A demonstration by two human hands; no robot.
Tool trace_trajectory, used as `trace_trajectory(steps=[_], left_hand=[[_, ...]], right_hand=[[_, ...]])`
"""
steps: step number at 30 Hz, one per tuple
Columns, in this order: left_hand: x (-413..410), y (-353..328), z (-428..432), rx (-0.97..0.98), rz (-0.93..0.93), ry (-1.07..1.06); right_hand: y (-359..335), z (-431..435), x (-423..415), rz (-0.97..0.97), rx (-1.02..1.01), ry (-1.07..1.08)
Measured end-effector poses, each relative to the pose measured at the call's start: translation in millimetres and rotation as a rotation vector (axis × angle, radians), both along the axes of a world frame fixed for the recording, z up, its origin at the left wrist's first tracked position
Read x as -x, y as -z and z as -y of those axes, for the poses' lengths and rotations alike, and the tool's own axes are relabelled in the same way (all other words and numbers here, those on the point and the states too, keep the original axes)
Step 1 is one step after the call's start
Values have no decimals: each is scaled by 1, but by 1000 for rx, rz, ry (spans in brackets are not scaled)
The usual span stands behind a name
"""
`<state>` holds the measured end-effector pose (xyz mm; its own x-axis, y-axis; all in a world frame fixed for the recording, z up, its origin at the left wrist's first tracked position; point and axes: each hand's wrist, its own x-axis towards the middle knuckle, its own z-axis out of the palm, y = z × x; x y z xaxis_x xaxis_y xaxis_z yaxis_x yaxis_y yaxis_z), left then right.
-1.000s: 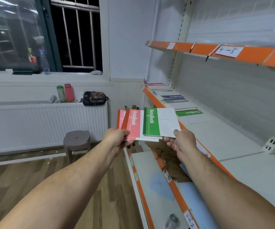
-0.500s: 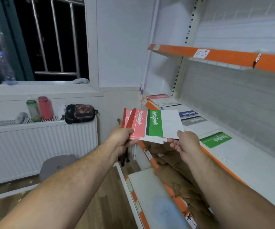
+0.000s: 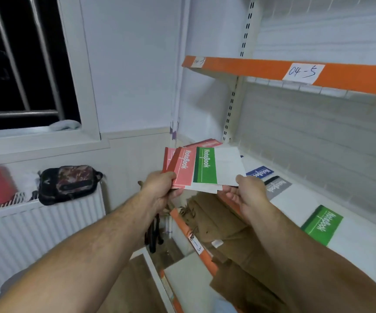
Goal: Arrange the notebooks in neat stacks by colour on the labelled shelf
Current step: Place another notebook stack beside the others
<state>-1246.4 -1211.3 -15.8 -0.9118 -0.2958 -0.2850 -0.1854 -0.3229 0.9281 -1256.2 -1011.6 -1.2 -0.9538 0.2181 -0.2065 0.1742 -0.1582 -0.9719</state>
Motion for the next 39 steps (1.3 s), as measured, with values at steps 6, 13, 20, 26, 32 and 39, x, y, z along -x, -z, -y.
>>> trace_trajectory(steps=[6, 13, 20, 26, 32, 39], left_hand=[[98, -13, 6, 100, 2, 26], [196, -12, -1, 142, 38, 165], [290, -2, -1, 181, 13, 345], [361, -1, 10, 314, -29, 552], [388, 5, 17, 569, -85, 656], [397, 9, 26, 1078, -226, 768]], right_hand=[[-9, 0, 95, -12, 25, 67], [-5, -12, 168, 0, 22, 163], [-4, -11, 209, -21, 0, 326], [-5, 9, 230, -19, -14, 497], [-3, 35, 229, -18, 4, 645], [1, 56, 220, -3, -15, 720]])
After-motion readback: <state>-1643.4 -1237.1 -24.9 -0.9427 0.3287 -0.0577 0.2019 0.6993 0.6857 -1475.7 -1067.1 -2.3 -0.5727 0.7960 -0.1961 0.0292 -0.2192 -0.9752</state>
